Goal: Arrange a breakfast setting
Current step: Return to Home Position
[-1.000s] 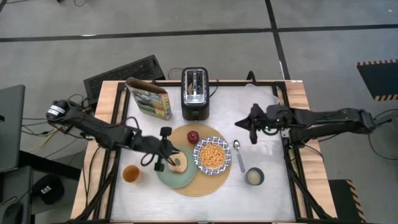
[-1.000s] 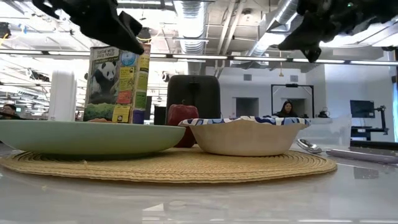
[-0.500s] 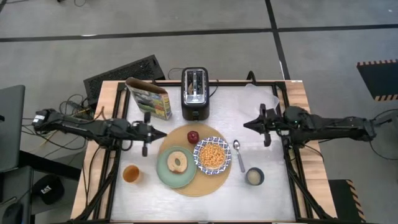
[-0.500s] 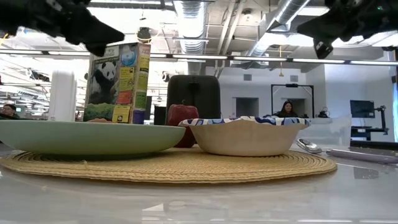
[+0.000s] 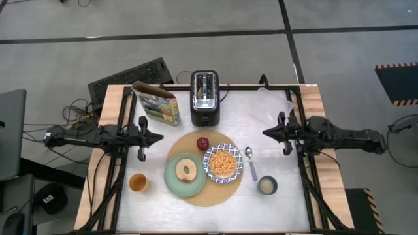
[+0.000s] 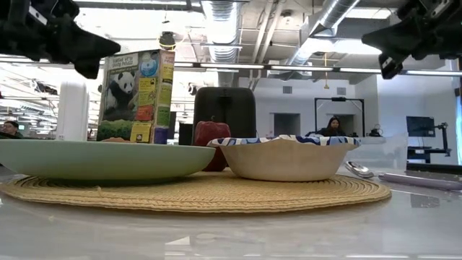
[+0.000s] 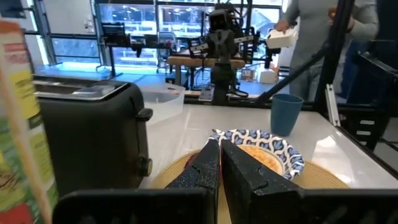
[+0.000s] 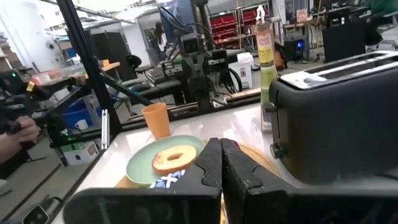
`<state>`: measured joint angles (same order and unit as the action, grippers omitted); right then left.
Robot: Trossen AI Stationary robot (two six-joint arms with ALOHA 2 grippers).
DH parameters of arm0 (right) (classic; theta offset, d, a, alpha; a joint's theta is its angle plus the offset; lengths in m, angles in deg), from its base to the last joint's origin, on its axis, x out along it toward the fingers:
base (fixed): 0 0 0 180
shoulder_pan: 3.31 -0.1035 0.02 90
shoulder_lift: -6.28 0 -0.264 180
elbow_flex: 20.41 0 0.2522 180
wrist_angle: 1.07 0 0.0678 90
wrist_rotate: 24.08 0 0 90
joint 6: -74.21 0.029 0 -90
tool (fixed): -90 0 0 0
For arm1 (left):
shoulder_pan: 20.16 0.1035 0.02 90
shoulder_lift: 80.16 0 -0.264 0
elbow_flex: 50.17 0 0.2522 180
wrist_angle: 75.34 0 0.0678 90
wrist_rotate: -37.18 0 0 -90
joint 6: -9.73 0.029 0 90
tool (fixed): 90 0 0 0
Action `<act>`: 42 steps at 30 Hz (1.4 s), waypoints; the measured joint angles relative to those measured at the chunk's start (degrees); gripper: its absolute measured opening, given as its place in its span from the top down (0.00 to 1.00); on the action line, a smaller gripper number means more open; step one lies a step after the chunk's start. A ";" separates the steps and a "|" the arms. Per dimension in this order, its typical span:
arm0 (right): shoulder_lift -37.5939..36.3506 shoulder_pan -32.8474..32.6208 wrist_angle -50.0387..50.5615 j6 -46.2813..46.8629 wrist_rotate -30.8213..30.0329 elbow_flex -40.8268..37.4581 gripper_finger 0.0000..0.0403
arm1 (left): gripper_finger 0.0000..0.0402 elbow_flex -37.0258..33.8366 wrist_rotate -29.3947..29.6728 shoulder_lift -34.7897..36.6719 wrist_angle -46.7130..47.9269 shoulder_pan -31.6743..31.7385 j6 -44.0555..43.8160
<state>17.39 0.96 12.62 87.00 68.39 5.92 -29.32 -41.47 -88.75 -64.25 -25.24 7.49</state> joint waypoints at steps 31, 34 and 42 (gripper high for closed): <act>-8.57 1.40 -2.60 3.70 -11.64 -12.11 0.88 | 1.00 -6.55 -0.15 7.41 -0.75 -0.02 0.15; -8.56 1.38 -2.55 3.71 -11.61 -12.12 0.88 | 1.00 -6.56 -0.15 7.41 -0.77 -0.02 -0.84; -8.59 1.38 -2.49 3.76 -11.59 -12.16 0.88 | 1.00 -6.61 -0.11 7.41 -0.79 -0.02 -0.93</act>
<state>8.80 2.34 10.12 90.75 56.79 -6.24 -35.94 -41.58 -81.33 -65.04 -25.27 6.55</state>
